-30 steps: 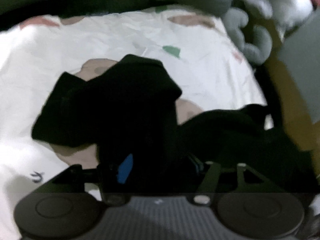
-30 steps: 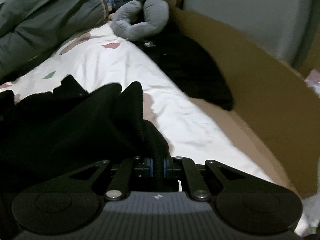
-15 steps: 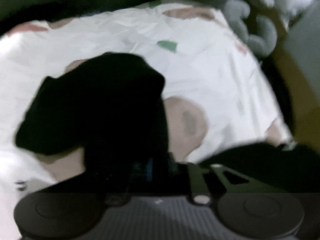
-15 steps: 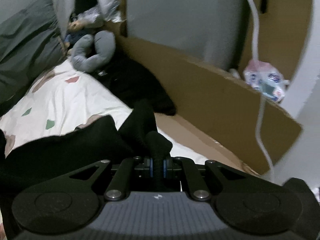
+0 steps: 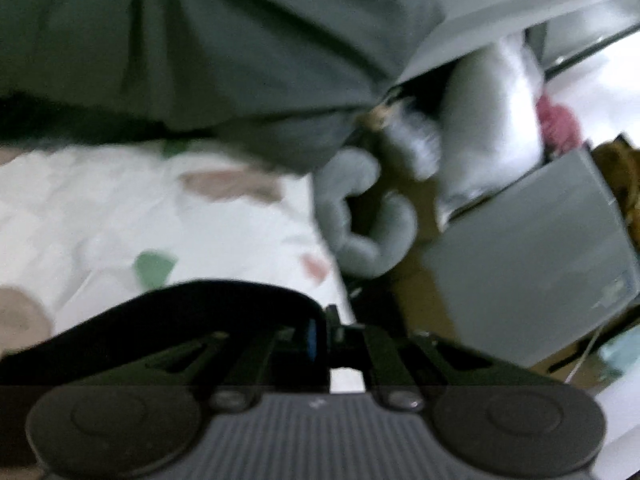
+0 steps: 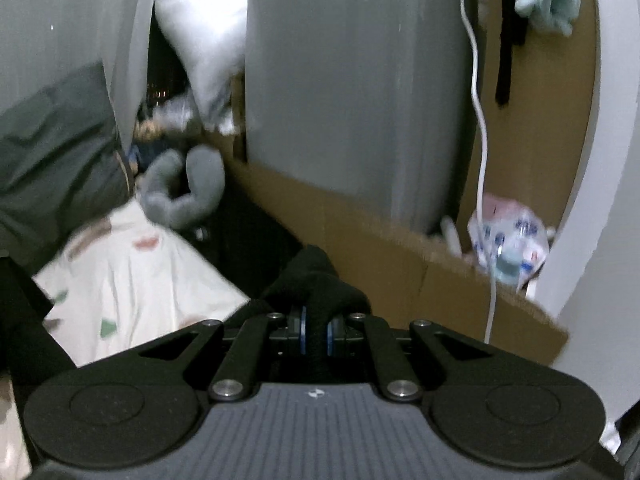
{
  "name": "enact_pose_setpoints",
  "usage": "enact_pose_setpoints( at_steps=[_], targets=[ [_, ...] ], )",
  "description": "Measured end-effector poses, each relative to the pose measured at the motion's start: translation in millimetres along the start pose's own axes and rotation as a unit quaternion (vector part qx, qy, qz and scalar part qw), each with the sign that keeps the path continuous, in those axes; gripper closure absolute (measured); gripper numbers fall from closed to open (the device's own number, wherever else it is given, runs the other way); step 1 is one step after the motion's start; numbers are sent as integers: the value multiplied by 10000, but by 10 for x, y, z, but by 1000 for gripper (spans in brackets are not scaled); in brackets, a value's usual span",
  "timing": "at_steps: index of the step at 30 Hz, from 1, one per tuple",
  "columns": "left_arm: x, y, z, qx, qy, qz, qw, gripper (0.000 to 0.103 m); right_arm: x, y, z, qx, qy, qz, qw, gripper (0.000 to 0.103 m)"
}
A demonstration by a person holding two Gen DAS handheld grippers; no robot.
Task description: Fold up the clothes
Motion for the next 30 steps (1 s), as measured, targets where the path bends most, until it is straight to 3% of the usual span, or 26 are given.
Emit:
enact_pose_setpoints(
  at_steps=[5, 12, 17, 30],
  targets=[
    [328, -108, -217, -355, -56, -441, 9984, 99, 250, -241, 9, -9, 28, -432, 9991, 94],
    [616, -264, -533, -668, 160, -624, 9957, 99, 369, -381, -38, -82, 107, -719, 9973, 94],
    [872, -192, -970, -936, 460, -796, 9914, 99, 545, -384, -24, -89, 78, -924, 9957, 94],
    [1346, 253, -1625, -1188, 863, -1107, 9830, 99, 972, 182, -59, -128, 130, -1219, 9924, 93]
  ],
)
Point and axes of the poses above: each gripper's, at about its wrist camera, not at the fingertips, and y roughly the way its jaws point, z to its left, x to its top, the point moved 4 cm from there along y, roughly the way its jaws point, and after that the axes turned 11 degrees about z, right-handed, at the moved point
